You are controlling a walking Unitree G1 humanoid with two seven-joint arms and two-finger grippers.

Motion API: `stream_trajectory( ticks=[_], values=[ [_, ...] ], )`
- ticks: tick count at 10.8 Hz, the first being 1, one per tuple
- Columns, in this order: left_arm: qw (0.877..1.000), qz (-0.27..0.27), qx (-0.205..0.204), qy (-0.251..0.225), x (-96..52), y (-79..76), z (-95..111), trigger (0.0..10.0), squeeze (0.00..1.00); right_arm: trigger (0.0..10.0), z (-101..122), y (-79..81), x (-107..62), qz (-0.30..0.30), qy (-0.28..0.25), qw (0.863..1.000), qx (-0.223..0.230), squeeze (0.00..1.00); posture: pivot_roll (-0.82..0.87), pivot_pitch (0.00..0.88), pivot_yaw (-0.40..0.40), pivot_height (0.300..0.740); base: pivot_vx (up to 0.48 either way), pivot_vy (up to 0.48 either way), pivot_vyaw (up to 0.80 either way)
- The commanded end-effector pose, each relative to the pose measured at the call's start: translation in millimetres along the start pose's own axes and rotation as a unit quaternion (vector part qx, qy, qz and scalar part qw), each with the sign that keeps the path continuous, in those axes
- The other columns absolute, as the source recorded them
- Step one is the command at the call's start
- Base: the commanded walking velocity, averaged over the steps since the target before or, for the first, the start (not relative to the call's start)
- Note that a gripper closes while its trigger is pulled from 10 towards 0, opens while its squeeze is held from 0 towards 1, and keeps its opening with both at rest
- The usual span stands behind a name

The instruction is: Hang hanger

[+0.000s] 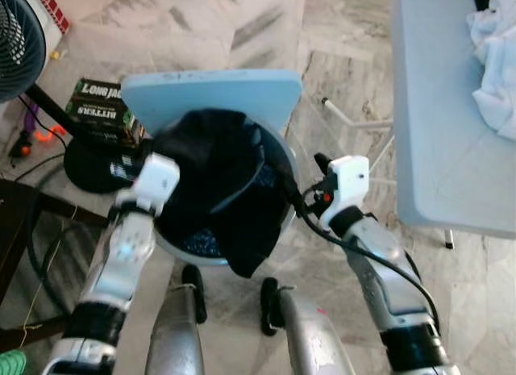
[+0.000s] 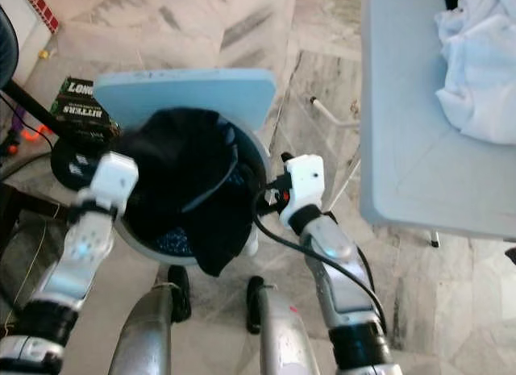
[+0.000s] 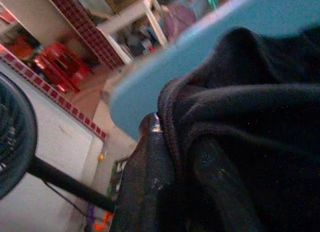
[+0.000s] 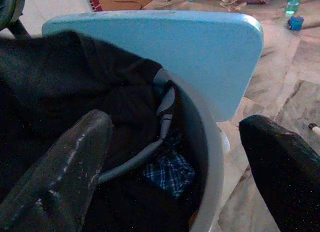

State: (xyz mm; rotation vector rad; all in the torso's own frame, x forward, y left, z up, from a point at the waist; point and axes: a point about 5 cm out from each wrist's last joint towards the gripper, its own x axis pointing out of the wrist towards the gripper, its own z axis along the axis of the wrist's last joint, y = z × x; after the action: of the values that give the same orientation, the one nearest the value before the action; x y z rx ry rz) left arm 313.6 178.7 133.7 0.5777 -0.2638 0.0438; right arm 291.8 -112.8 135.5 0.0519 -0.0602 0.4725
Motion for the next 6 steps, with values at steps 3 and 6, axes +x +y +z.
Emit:
stream_trajectory(
  ticks=[3,6],
  values=[
    [0.996,0.058,-0.014,-0.064,-1.0,4.3,42,0.0,0.0,10.0,-10,-8.7,-5.3,-0.056,-0.004,0.998,0.017,0.0,0.0,0.268,-0.056,0.74,0.0,0.0,0.0],
    [0.998,0.038,-0.042,0.032,-25.8,-17.7,20,10.0,0.0,10.0,-17,-20.5,-16.0,-0.112,-0.01,0.993,0.025,0.0,-0.01,0.26,-0.052,0.74,0.0,0.0,0.0]
  ],
)
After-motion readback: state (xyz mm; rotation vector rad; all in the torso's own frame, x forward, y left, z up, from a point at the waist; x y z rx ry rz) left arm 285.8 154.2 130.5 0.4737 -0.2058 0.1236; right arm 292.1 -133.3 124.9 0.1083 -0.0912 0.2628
